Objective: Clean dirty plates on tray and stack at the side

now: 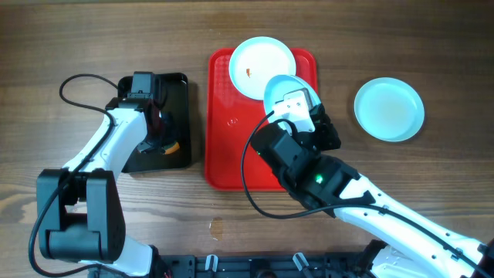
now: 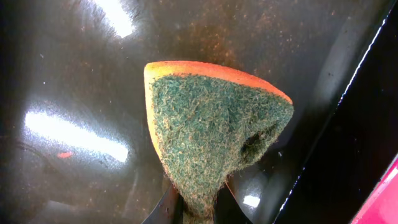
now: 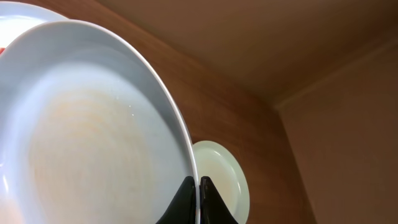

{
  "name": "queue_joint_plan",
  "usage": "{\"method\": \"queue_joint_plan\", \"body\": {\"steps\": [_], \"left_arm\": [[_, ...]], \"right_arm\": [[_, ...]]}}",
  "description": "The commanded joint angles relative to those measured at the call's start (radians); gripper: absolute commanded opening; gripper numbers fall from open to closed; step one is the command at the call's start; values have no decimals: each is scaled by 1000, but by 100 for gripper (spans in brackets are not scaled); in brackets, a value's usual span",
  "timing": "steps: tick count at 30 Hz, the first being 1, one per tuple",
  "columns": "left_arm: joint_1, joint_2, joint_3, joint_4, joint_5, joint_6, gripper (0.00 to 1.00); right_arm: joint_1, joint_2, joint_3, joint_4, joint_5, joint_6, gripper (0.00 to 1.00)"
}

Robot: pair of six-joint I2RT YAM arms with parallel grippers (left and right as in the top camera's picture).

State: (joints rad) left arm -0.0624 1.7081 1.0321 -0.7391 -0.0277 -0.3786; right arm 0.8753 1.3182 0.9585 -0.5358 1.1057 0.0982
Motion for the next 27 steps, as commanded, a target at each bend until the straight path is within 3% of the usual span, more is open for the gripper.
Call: {"method": "queue_joint_plan", "body": {"steps": [1,20,27], "left_arm": [[6,-12,-1,3,10,12,9],[6,-12,-1,3,13,12,9],[6,-12,-1,3,14,12,9]], "right_arm": [[16,0,19,10,41,-28,4],[31,0,14,38,52,-32,4],[-78,-9,-2,18,-282,52,4]]}}
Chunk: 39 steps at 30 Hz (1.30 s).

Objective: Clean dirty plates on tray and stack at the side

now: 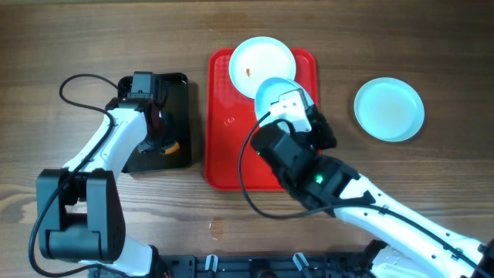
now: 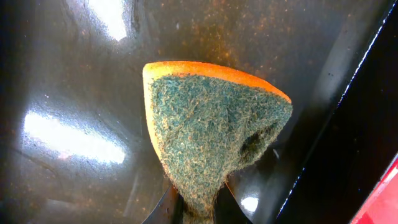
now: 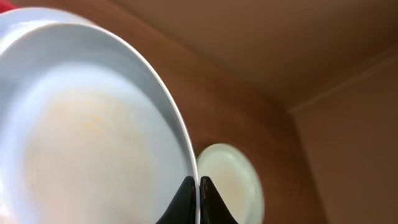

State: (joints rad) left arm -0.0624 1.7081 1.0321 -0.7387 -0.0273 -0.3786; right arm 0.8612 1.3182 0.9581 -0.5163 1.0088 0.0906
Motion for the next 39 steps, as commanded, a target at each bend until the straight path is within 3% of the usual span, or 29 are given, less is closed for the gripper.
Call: {"method": "queue_joint_plan", "body": {"steps": [1,4,11,16,20,26,30,34,37,39], "left_arm": [[6,-12,-1,3,16,13,9],[6,-12,-1,3,16,12,9],[6,-12,-1,2,23,13,9],[6,-12,-1,3,31,12,9],[6,-12,-1,3,31,12,9],[6,-12,-1,2,39,12,9],[6,-12,-1,3,39,13,8],[6,-12,-1,3,39,13,8],[6,-12,-1,2,39,13,8],[6,-12,-1,2,39,13,8]], "right_arm": [[-97,-20,8,-5,-253,96,4],[-211,-68,32,-22,-474,171,4],[-687,-122,32,-56,-958,332,4],[-1014,-61,31,-132,-1093,412,4],[-1196,29,30,-133,-1103,443,5],[-1322,169,30,-109,-1102,470,4],[-1336,229,30,-59,-1087,436,30],[-1328,200,38,39,-1394,258,54],[-1282,153,39,106,-1659,121,55],[-1181,112,40,105,-1714,79,51]]}}
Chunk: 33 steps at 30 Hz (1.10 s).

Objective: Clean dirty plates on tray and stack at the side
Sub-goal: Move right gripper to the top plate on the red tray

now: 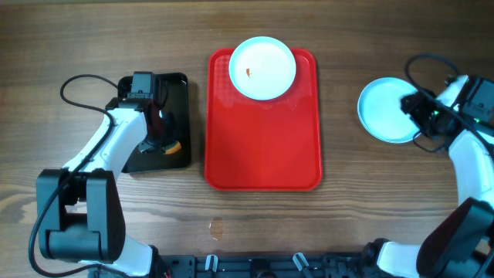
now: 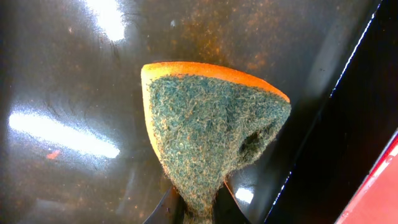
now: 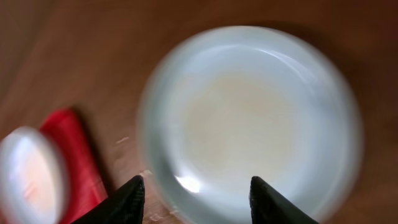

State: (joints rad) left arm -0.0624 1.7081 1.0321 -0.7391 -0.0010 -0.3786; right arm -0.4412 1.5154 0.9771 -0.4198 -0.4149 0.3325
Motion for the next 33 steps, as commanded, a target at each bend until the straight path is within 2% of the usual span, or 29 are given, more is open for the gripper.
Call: {"method": "queue_joint_plan", "body": {"steps": [1,7,8,9,13,14,16,26,27,30,33], "left_arm": [[6,-13,-1,0,13,13,7],[6,-52,0,-10,72,39,8],[6,-79,0,-16,79,39,11],[6,-97,0,-20,81,39,13],[6,-171,0,-37,118,39,43],[6,-192,0,-40,130,39,56],[6,-230,0,-51,147,38,68],[5,-341,0,-140,150,39,68],[5,-343,0,-149,150,39,68],[6,-345,0,-160,150,39,66],[6,-345,0,-161,150,39,66]], "right_arm": [[178,-94,21,4,-273,-178,49],[601,-34,37,27,162,-202,49],[684,17,69,47,289,-203,50],[707,45,87,63,327,-206,50],[732,153,124,182,372,-214,52],[729,187,124,240,372,-213,53],[725,239,124,320,372,-214,53],[722,495,124,637,419,-225,52],[722,514,124,649,419,-218,47],[723,544,124,636,415,-186,21],[724,536,124,575,414,-167,8]]}}
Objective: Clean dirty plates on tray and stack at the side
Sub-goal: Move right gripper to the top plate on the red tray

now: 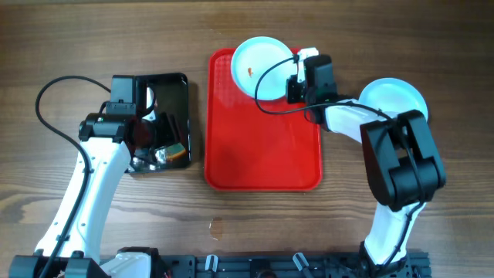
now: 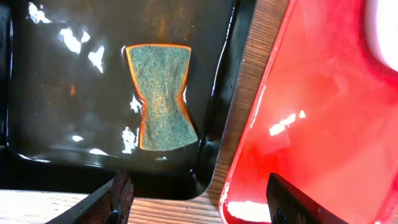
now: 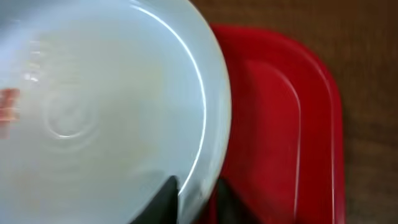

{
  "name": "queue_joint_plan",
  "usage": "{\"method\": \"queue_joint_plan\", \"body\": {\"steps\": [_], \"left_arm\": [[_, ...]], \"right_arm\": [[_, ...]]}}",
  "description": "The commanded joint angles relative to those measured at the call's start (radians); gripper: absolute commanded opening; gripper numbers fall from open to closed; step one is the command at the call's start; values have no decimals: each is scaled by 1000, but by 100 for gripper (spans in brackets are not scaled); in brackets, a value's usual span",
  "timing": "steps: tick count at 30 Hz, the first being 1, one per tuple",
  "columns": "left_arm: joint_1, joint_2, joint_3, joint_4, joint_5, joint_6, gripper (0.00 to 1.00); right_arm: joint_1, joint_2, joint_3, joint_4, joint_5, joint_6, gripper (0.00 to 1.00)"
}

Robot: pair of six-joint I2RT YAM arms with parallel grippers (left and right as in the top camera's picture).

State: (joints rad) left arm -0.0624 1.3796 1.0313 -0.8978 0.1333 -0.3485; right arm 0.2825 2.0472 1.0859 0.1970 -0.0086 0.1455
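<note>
A white plate (image 1: pixel 262 58) with a red smear lies at the far end of the red tray (image 1: pixel 262 147). My right gripper (image 1: pixel 296 79) stands at its right rim. In the right wrist view the plate (image 3: pixel 106 93) fills the left, and the gripper (image 3: pixel 196 186) straddles the rim, one finger inside and one outside, narrowly open. The green-and-orange sponge (image 2: pixel 161 96) lies flat in the black tray (image 2: pixel 62 93). My left gripper (image 2: pixel 198 190) hangs wide open above it, holding nothing; from overhead the left gripper (image 1: pixel 147 135) is over the black tray (image 1: pixel 174 93).
Pale blue plates (image 1: pixel 394 99) rest on the wooden table right of the red tray, partly hidden by the right arm. The sponge (image 1: pixel 171 152) sits at the black tray's near right corner. The red tray's edge (image 2: pixel 311 124) borders the black tray.
My left gripper has let go of the sponge and stands higher, open. My right gripper has gone from above the pale plates at the right to the smeared plate's rim, its fingers closer together.
My right gripper held a pale plate above the red tray while the left stayed shut on the sponge in the black tray. Later that plate lay on the one at the right, with the right gripper open above. Now the sponge is released and the right gripper straddles the smeared plate's rim.
</note>
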Motion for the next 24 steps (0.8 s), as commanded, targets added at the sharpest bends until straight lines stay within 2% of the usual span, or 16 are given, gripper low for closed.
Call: {"method": "queue_joint_plan", "body": {"steps": [1,7,11,17,18,20,21,24], "left_arm": [[5,-17,1,-2,16,8,66],[6,-17,1,-2,16,8,66],[6,-17,1,-2,16,8,66],[6,-17,1,-1,15,9,66],[6,-16,1,-1,15,9,66],[6,-16,1,-1,15,9,67],[6,-16,1,0,15,9,67],[6,-16,1,6,15,9,67]], "right_arm": [[0,-10,16,-82,9,19,4],[0,-150,16,-348,9,57,4],[0,-235,16,-536,-16,182,4],[1,-286,16,-822,-219,403,4],[1,-286,16,-851,-230,417,8],[0,-286,16,-882,-231,412,34],[0,-286,16,-883,-224,402,40],[-1,-286,16,-824,-145,301,41]]}}
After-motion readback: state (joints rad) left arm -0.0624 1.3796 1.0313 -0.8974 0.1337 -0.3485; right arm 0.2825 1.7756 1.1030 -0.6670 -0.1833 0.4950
